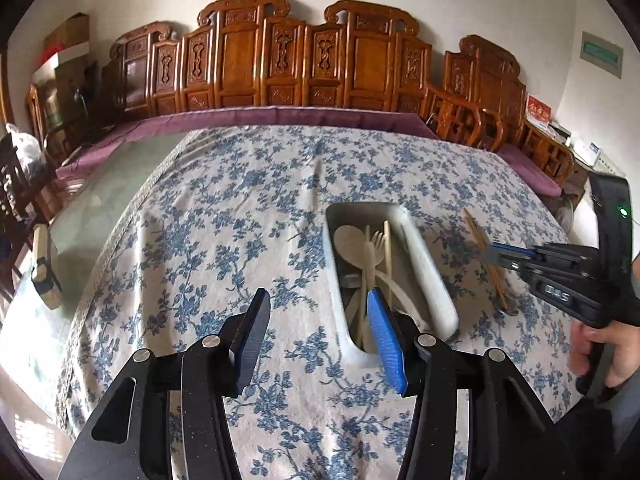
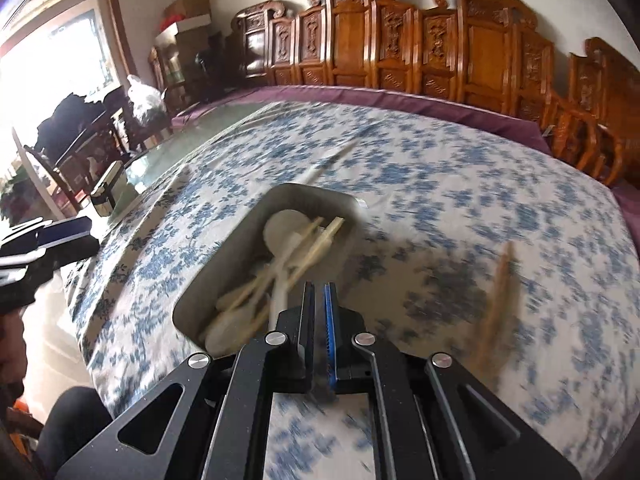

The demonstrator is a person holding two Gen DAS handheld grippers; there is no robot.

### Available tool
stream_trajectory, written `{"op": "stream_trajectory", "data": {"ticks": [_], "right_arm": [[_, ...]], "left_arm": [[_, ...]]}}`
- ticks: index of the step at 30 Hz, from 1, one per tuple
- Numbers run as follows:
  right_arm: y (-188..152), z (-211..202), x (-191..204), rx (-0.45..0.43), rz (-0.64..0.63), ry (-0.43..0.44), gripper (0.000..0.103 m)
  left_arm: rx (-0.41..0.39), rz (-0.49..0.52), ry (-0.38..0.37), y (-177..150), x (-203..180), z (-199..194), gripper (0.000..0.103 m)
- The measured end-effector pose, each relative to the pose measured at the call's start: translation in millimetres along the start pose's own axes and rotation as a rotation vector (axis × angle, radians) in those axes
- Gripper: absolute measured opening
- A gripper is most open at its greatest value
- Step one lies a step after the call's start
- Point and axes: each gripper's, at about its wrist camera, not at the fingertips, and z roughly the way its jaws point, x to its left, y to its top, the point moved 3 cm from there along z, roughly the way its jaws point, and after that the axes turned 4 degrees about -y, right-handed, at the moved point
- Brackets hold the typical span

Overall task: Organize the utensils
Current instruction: 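Lower the white plastic knife into the tray and open the right tool, then grasp the metal fork with the right tool while the left tool grasps a wooden chopstick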

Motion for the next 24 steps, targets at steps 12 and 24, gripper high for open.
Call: {"op": "stream_trajectory", "data": {"ticks": [12, 24], "right_arm": [[-46, -108, -71, -0.047, 0.029, -0.171, 0.032], [-73, -85, -118, -0.011, 0.110, -0.169, 0.034]], "left_arm": [[-0.030, 0.133, -0.055, -3, -71, -21, 0.049], [0.021, 0.177, -0.132, 0, -137, 19, 0.049]]}}
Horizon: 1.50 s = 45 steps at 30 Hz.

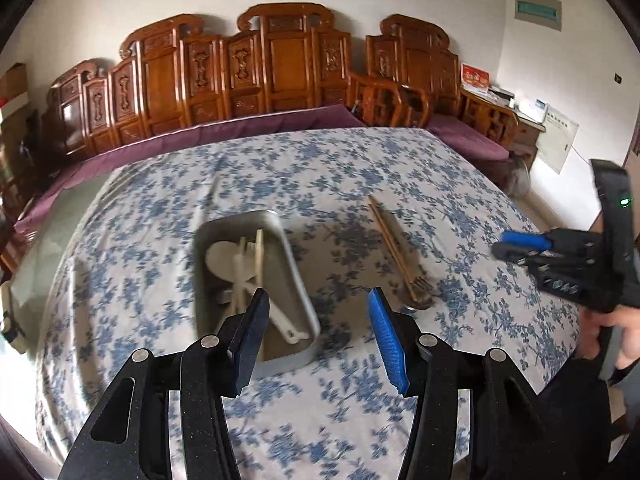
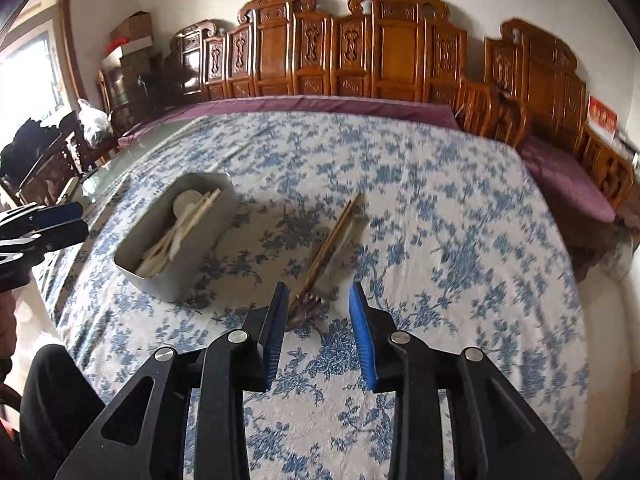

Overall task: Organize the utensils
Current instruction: 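Grasp the metal fork with the right tool while the left tool grasps a wooden chopstick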

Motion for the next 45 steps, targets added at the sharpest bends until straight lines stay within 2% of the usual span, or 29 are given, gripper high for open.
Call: {"op": "stream_trajectory", "data": {"ticks": [10, 15, 20, 31, 33, 35, 37, 43, 45], "right_arm": [[13, 98, -15, 0.048, 0.074, 0.081, 0.034], [18, 142, -14, 0.072, 0.040, 0.033, 0.034], [16, 167, -21, 0.090, 0.059, 0.046, 0.034], [13, 161, -31, 0.123, 0.003, 0.049, 0.028], [9, 158, -40, 0.131, 0.016, 0.062, 0.022], [7, 155, -47, 0.136, 0.024, 0.071, 0.012], [6, 152, -54, 0.137, 0.014, 0.043, 0.010], [5, 151, -69, 0.131, 0.016, 0.016, 0.008], [4, 150, -71, 0.129, 0.022, 0.021, 0.008]], "left_arm": [[0.062, 0.010, -0.018, 6, -26, 60, 0.049], [0.076, 0.004, -0.042, 8, -33, 81, 0.049], [0.090, 0.012, -0.058, 6, -38, 96, 0.049], [0.133, -0.027, -0.062, -2, -44, 124, 0.049], [0.145, -0.026, -0.063, -3, -49, 131, 0.049], [0.154, -0.022, -0.064, -3, -53, 136, 0.049], [0.165, -0.015, -0.067, -2, -60, 142, 0.049], [0.200, -0.002, -0.092, -1, -80, 163, 0.049], [0.212, -0.002, -0.105, -1, -84, 169, 0.042]]}}
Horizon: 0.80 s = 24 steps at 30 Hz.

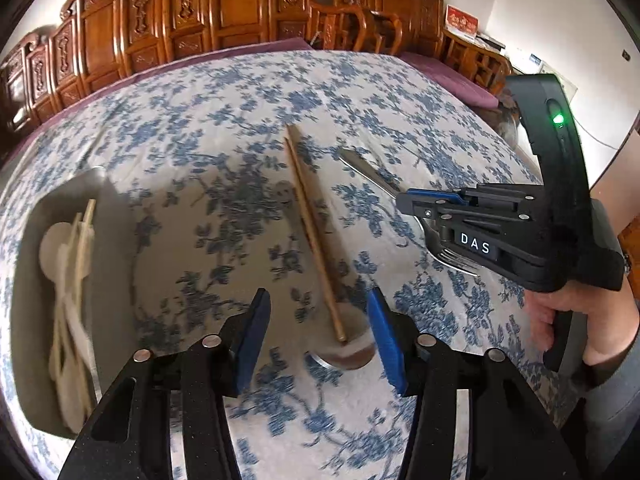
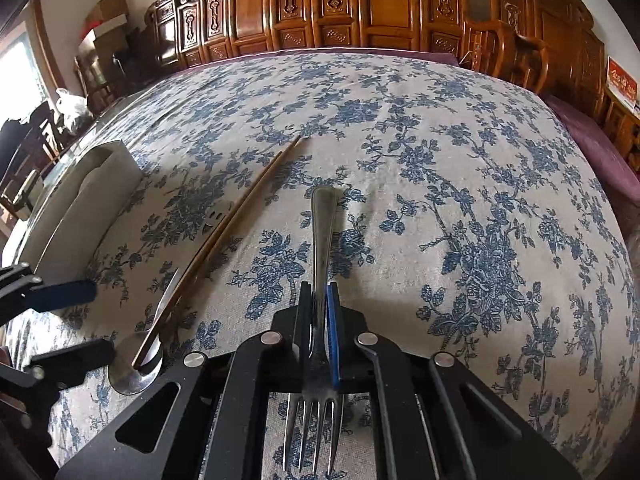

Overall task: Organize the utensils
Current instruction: 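Grasp the metal fork with the right tool while the left tool grasps a wooden chopstick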

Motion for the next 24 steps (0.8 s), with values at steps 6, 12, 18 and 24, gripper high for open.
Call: {"op": "stream_trajectory", "data": {"ticks": [6, 12, 18, 24], "right_arm": [[-1, 0, -3, -0.002, 0.011, 0.015, 0.009], [0, 0, -2, -0.002, 0.012, 0.017, 0.009], [0, 0, -2, -0.003, 0.012, 0.016, 0.009], [-1, 2, 0, 0.000, -0.007, -0.005, 0.009]], "left_arm": [[0.053, 0.003, -0.002, 1, -6, 21, 0.015], [0.082, 0.005, 0.042, -2, -3, 28, 0.011], [0.092, 0.004, 0.067, 2, -3, 33, 0.011], [0.079, 0.000, 0.087, 7, 0, 35, 0.007]]}}
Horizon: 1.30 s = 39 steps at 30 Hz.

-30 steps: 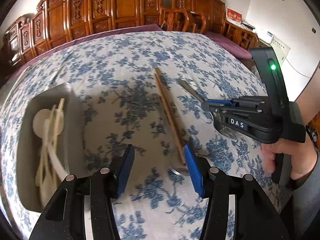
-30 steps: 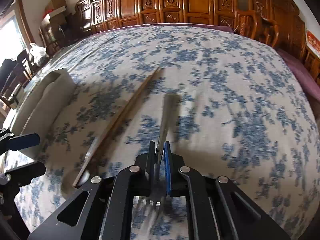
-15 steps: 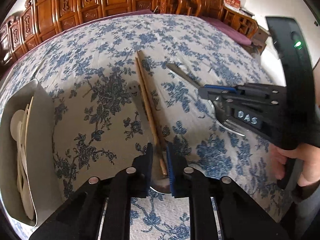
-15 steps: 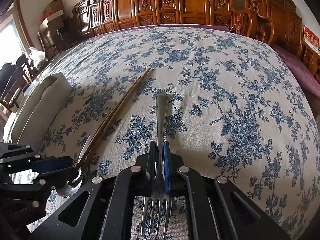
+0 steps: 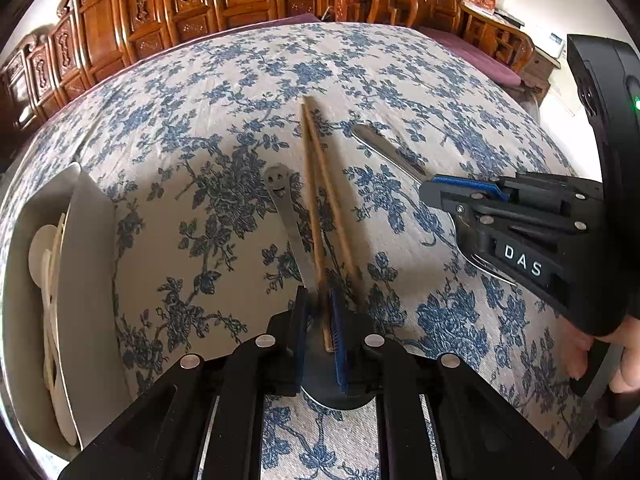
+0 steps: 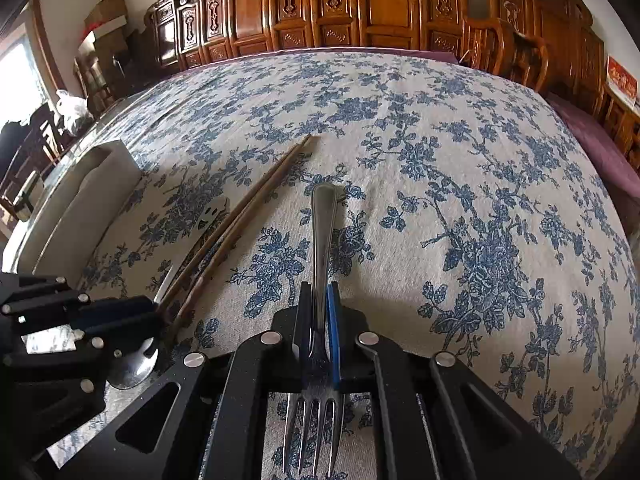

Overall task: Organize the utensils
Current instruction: 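Grasp the metal fork with the right tool while the left tool grasps a wooden chopstick, then carry the wooden chopstick into the tray and open the left tool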

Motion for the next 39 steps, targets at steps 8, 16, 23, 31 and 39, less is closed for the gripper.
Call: {"op": "stream_trajectory", "data": {"ticks": [8, 16, 23, 31, 39], "right_arm": [[0, 0, 1, -0.004, -0.011, -0.008, 0.010], [0, 1, 3, -0.009, -0.027, -0.015, 0.009], [-4, -4, -3, -0.018, 0.033, -0.037, 0.008], [-8, -27, -1, -0.055, 0.058, -0.066, 0.008], [-6, -59, 25, -0.096, 0.030, -0.081, 0.008]], "left_arm": [[-0.039, -0.007, 0.014, 0, 5, -12, 0.004], [-0.093, -0.012, 0.013, 1, 9, -37, 0.004], [-0.134, -0.007, 0.026, -7, 18, -69, 0.004], [-0.181, -0.024, 0.043, -19, 46, -109, 0.004], [-0.210, -0.046, 0.054, -29, 73, -136, 0.004]]}}
